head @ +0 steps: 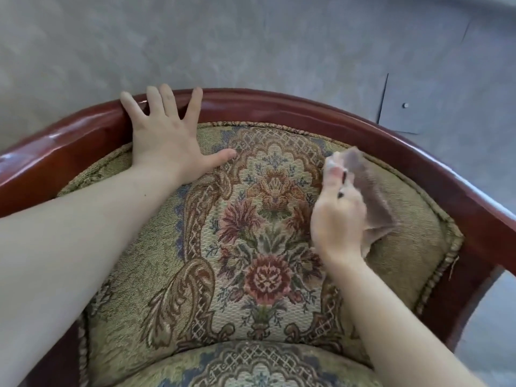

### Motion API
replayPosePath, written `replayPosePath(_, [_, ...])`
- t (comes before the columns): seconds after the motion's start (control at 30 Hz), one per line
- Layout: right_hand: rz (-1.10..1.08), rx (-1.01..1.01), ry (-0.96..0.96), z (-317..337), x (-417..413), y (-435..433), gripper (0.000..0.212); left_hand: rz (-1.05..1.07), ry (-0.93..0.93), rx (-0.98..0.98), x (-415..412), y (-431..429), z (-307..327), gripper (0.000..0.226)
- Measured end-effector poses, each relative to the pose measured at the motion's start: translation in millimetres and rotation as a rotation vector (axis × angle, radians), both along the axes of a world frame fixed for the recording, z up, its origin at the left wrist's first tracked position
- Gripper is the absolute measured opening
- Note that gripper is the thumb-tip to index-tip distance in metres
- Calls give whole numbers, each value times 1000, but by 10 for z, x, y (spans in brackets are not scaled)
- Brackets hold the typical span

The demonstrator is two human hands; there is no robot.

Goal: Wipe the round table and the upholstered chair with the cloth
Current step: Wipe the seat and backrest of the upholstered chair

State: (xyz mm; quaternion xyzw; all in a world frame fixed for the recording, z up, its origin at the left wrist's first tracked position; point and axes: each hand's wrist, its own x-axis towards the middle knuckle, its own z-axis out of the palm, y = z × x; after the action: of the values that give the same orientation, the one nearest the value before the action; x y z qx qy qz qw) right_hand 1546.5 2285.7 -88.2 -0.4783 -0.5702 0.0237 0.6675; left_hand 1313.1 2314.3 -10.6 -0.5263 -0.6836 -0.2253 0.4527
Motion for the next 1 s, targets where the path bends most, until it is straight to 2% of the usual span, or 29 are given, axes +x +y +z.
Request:
replayPosePath(0.07, [-160, -56, -281, -238, -128, 208, 51, -19, -15, 0, 5, 4, 9, 126])
replayPosePath(0.1, [-170, -38, -348, -363, -212, 272, 51, -24, -23, 2, 5, 11, 9, 127])
replayPosePath(0.27, [-191, -34, -380, -669, -585, 431, 54, -28, -18, 23, 2, 52, 3, 127])
replayPosePath(0.43, [-28, -50, -415, -1103, -972, 242, 54, -21, -10, 28, -8, 64, -17, 126])
replayPosePath(0.6, [131, -99, -414, -1168, -970, 47, 48, -17, 4, 27, 2, 36, -15, 125])
replayPosePath(0.67, [238, -188, -412, -1173, -893, -118, 46, -10, 8, 29, -2, 20, -24, 124])
replayPosePath(0.73, [424, -374, -274, -1102, -759, -300, 48, -4, 8, 34, 7, 21, -26, 123])
replayPosePath(0.8, [671, -563, 174, -889, -580, -461, 44, -8, 1, 33, 17, 6, -22, 123])
replayPosePath(0.87, [776, -698, 626, -615, -329, -556, 41, -10, -6, 24, 17, -10, -27, 123])
replayPosePath(0.93, [722, -647, 877, -304, -58, -623, 49, -9, -4, 24, 14, -4, -20, 123])
replayPosePath(1.0, [658, -506, 938, 13, 134, -682, 52, -2, -10, 23, -4, -4, -17, 122])
